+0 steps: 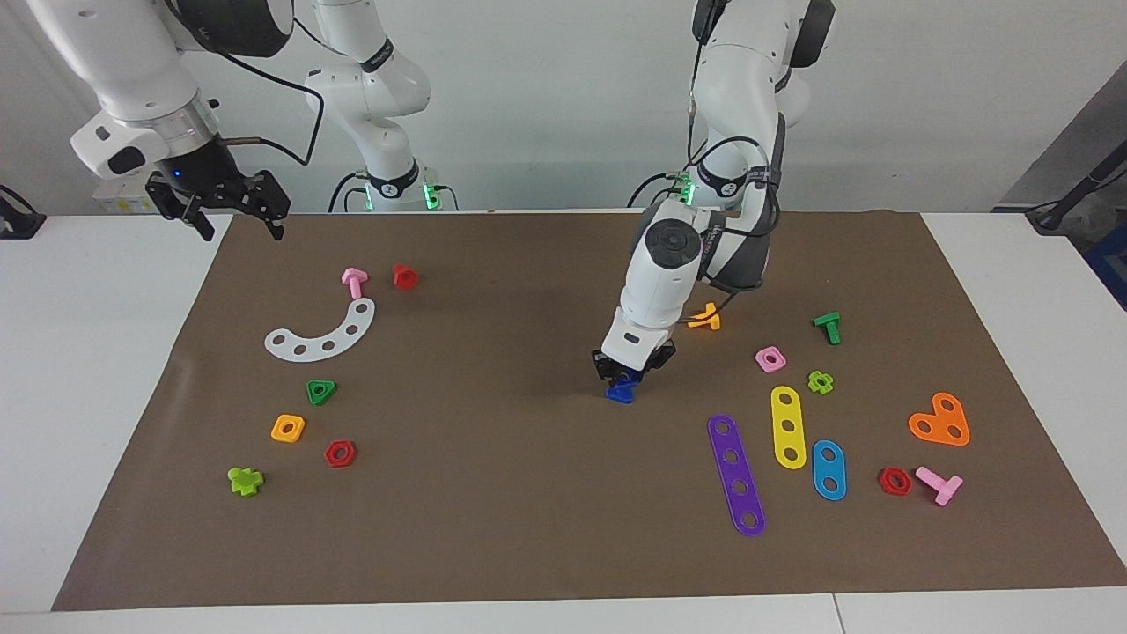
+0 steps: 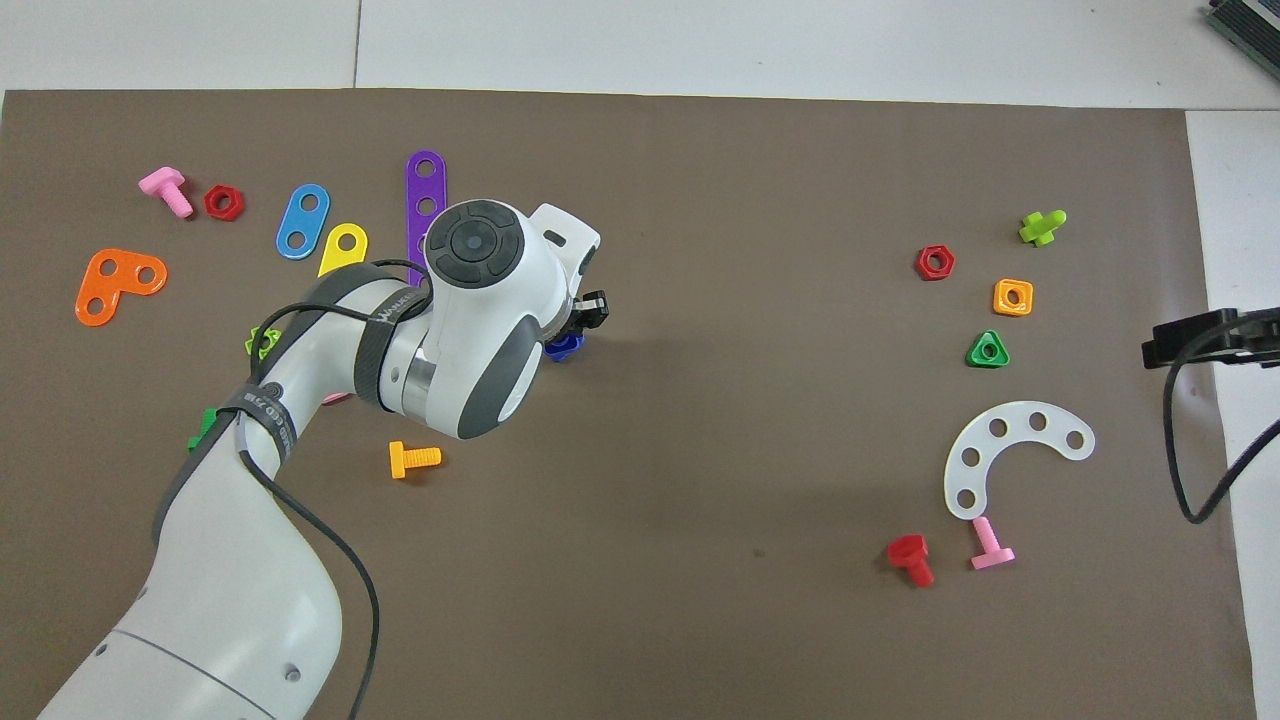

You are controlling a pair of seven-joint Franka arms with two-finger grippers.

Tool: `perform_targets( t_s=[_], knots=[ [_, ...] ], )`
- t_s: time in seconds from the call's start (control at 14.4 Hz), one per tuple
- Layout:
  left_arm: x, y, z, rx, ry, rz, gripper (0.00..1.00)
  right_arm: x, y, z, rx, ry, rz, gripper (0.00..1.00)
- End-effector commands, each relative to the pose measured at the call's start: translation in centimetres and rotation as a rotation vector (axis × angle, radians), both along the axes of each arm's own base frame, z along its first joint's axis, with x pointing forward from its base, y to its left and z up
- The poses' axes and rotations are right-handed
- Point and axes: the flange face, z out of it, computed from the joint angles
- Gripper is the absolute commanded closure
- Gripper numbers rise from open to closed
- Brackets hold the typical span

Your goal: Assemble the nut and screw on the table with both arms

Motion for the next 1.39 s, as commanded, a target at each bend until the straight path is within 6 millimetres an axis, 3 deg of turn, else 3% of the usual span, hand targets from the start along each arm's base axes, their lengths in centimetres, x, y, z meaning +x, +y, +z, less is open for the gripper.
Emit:
perform_targets(
  t_s=[0.0, 0.42, 0.49, 0.56, 0.9, 1.11, 1.25, 1.32],
  knots=[
    [0.0, -0.2, -0.9, -0.008, -0.004, 0.013, 0.94, 0.3, 0.9, 0.5, -0.026, -0.019, -0.01, 0.0],
    [-0.5, 0.0, -2.4, -0.001, -0.001, 0.01, 0.91, 0.2, 0.7, 0.1, 0.003, -0.014, -0.025, 0.0],
    [-0.6, 0.0, -2.4, -0.002, -0.002, 0.01, 0.86, 0.2, 0.8, 0.2, 0.013, -0.01, -0.039, 0.0],
    [-0.6, -0.1, -2.5, 0.0, -0.002, 0.008, 0.74, 0.1, 0.9, 0.3, 0.028, -0.01, -0.069, 0.0],
    [-0.6, -0.1, -2.3, -0.001, -0.004, 0.012, 0.02, -0.1, 0.7, 0.2, 0.035, -0.006, -0.085, 0.0],
    [0.3, 0.3, -1.0, -0.001, -0.007, 0.018, 0.0, -0.1, 1.2, 0.2, 0.035, -0.007, -0.071, 0.0],
    [1.9, 1.2, 0.4, 0.02, 0.028, 0.028, 0.0, 0.0, 1.5, 0.2, 0.035, -0.009, -0.067, 0.0],
    [3.4, 2.7, 1.5, 0.027, 0.043, 0.051, 0.0, 0.0, 1.5, 0.2, 0.035, -0.009, -0.065, 0.0]
  ],
)
